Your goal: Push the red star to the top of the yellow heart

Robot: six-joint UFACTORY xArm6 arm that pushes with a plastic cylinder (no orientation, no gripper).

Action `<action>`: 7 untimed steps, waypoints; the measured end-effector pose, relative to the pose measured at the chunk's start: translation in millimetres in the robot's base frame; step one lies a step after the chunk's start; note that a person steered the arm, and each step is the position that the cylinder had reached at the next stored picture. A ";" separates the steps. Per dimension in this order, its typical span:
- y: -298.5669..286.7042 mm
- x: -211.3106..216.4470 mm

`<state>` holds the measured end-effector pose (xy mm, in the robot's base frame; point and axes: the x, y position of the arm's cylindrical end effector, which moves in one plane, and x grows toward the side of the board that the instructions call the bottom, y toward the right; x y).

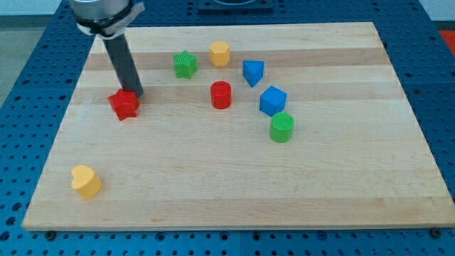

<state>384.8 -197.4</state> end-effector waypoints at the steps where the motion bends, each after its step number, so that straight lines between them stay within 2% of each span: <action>1: -26.4 1.9; 3: -30.1 20.4; 5: 10.8 14.1; 7: 18.3 27.4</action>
<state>412.2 -179.1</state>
